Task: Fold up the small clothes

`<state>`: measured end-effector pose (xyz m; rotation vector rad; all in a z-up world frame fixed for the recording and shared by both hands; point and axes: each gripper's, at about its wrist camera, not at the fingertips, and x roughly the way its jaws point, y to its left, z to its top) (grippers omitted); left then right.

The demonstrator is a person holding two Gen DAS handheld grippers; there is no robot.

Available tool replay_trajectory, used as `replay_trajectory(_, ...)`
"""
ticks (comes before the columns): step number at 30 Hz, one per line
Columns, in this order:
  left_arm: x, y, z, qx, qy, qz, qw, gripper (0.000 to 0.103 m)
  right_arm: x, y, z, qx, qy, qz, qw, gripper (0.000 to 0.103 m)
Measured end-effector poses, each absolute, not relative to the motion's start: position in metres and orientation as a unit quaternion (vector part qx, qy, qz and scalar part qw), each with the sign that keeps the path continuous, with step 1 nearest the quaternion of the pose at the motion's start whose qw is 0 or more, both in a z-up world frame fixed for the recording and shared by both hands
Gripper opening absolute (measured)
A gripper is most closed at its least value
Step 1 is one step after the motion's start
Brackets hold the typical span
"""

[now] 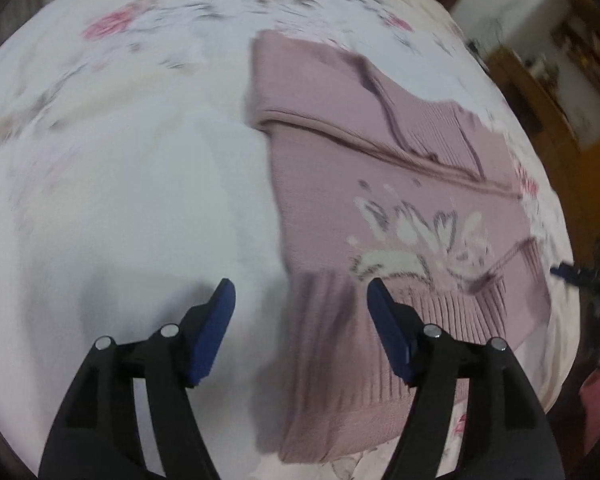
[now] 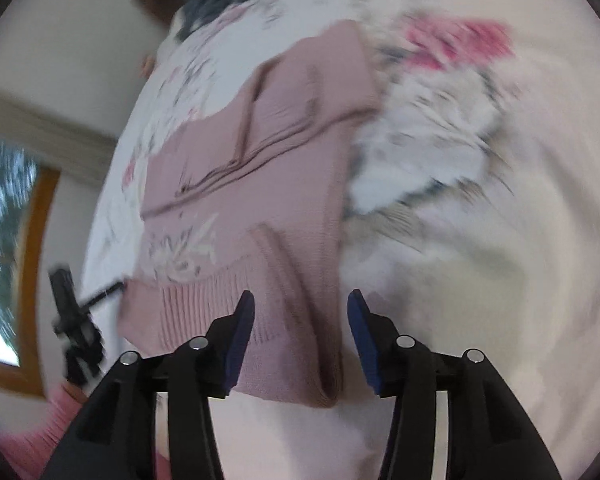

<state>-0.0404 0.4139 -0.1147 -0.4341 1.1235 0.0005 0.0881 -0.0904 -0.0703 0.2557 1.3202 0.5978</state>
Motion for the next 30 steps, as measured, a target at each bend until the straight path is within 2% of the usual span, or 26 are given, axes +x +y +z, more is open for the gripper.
replay_trajectory(8, -0.025, 0.392, -0.121, -0.155, 0.535, -0.014, 0.830, 0.068, 0.097, -0.032, -0.072, -0.003, 0.591, 0.330, 0.736, 0.055)
replay_trajectory(17, -0.027, 0.383, -0.127, -0.139, 0.545, -0.040, 0.826, 0.068, 0.104, -0.003, -0.101, -0.064, 0.617, 0.340, 0.707, 0.057)
replay_trajectory(18, -0.027, 0.383, -0.128, -0.136, 0.547, -0.039, 0.825, 0.068, 0.103, -0.001, -0.102, -0.070, 0.616, 0.341, 0.706, 0.056)
replay_trajectory(19, -0.028, 0.382, -0.130, -0.134, 0.549, -0.039, 0.824, 0.067, 0.099, 0.003, -0.103, -0.085, 0.613, 0.340, 0.708, 0.047)
replay_trajectory(22, -0.028, 0.382, -0.130, -0.132, 0.548, -0.034, 0.825, 0.055, 0.095, 0.005, -0.102, -0.081, 0.608, 0.351, 0.708, 0.018)
replay_trajectory(23, -0.028, 0.382, -0.129, -0.130, 0.546, -0.031, 0.827, 0.047, 0.094, 0.001, -0.100, -0.068, 0.608, 0.354, 0.708, 0.015)
replay_trajectory(24, -0.028, 0.381, -0.126, -0.125, 0.544, -0.030, 0.829, 0.037, 0.094, -0.001, -0.098, -0.060, 0.607, 0.354, 0.709, 0.013)
replay_trajectory(25, -0.030, 0.379, -0.122, -0.118, 0.540, -0.029, 0.833, 0.034, 0.094, -0.005, -0.096, -0.051, 0.605, 0.354, 0.712, 0.011)
replay_trajectory(27, -0.033, 0.377, -0.117, -0.106, 0.533, -0.026, 0.839, 0.020, 0.091, -0.014, -0.088, -0.026, 0.600, 0.360, 0.714, 0.011)
replay_trajectory(30, -0.041, 0.374, -0.107, -0.098, 0.521, -0.024, 0.847, 0.017, 0.083, -0.024, -0.074, 0.001, 0.592, 0.367, 0.718, 0.011)
